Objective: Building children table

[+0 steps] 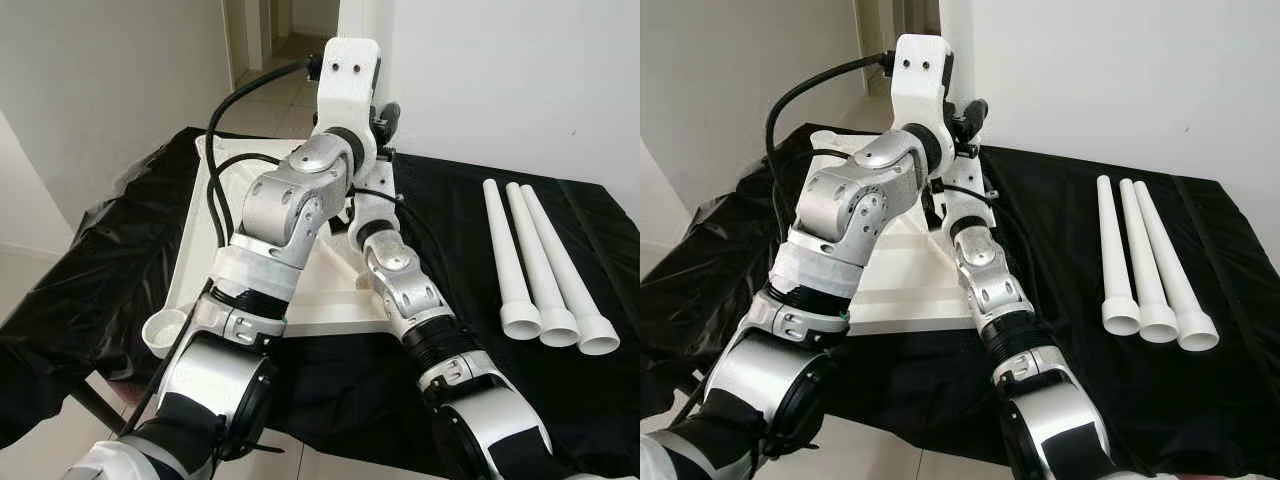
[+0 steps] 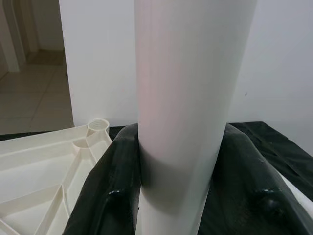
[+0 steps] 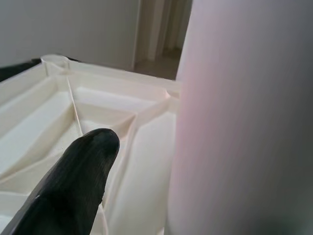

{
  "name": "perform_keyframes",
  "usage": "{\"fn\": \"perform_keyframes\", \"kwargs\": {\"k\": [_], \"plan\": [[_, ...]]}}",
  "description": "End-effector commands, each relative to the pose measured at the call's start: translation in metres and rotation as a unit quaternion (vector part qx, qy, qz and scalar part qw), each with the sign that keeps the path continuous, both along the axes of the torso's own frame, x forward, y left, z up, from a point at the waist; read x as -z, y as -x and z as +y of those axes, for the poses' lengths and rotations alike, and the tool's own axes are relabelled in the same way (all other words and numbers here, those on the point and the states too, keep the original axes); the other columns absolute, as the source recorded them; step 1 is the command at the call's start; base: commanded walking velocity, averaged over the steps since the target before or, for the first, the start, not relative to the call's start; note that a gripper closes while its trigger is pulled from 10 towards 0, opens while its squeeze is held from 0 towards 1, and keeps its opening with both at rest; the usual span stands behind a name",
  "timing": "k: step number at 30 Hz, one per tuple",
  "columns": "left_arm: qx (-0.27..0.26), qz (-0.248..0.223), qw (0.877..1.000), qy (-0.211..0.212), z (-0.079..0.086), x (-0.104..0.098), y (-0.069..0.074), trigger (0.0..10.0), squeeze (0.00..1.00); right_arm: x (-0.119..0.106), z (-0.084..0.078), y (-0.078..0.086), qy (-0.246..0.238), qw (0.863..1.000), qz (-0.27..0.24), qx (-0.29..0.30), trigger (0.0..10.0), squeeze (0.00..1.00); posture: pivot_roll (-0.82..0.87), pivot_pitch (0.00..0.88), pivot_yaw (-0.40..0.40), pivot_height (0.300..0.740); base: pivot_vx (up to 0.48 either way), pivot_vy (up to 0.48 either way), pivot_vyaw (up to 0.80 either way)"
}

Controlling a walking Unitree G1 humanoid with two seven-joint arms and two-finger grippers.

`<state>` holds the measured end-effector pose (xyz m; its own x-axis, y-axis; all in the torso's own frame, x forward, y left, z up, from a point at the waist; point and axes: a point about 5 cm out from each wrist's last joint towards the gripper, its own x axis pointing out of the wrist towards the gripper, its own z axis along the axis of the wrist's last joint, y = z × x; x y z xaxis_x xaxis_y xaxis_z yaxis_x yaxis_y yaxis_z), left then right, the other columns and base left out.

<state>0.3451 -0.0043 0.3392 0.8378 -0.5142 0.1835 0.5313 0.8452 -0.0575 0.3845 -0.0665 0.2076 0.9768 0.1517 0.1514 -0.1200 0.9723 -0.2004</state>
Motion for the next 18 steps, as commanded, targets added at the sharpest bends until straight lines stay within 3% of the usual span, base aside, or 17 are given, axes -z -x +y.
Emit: {"fn": "perform_keyframes", "kwargs": {"k": [1, 12, 16, 17, 18], "plan": [[-0.007, -0.024, 1.000, 0.003, -0.0010, -0.0114, 0.0018, 10.0, 0.00, -0.0013, -0.0002, -0.0018, 0.001, 1.000, 0.000, 0.009, 10.0, 0.00, 0.04, 0.008, -0.017, 0.740, 0.000, 0.000, 0.00], [-0.009, -0.029, 1.000, 0.006, 0.0004, -0.0137, 0.0016, 10.0, 0.00, 0.0040, -0.0043, -0.0052, 0.004, 1.000, 0.010, 0.025, 9.6, 0.00, 0.04, 0.001, -0.019, 0.740, 0.000, 0.000, 0.00], [-0.004, -0.032, 0.999, 0.003, -0.0020, -0.0143, 0.0029, 10.0, 0.00, -0.0018, -0.0021, -0.0052, 0.009, 1.000, -0.008, 0.021, 8.7, 0.00, 0.04, 0.000, -0.017, 0.740, 0.000, 0.000, 0.00], [-0.003, -0.032, 0.999, 0.003, -0.0024, -0.0143, 0.0029, 10.0, 0.00, -0.0038, -0.0018, -0.0050, 0.008, 1.000, -0.013, 0.021, 10.0, 0.00, 0.04, 0.000, -0.017, 0.740, 0.000, 0.000, 0.00], [-0.003, -0.032, 0.999, 0.003, -0.0024, -0.0143, 0.0029, 10.0, 0.00, -0.0038, -0.0018, -0.0050, 0.008, 1.000, -0.013, 0.021, 10.0, 0.00, 0.04, 0.000, -0.017, 0.740, 0.000, 0.000, 0.00]]}}
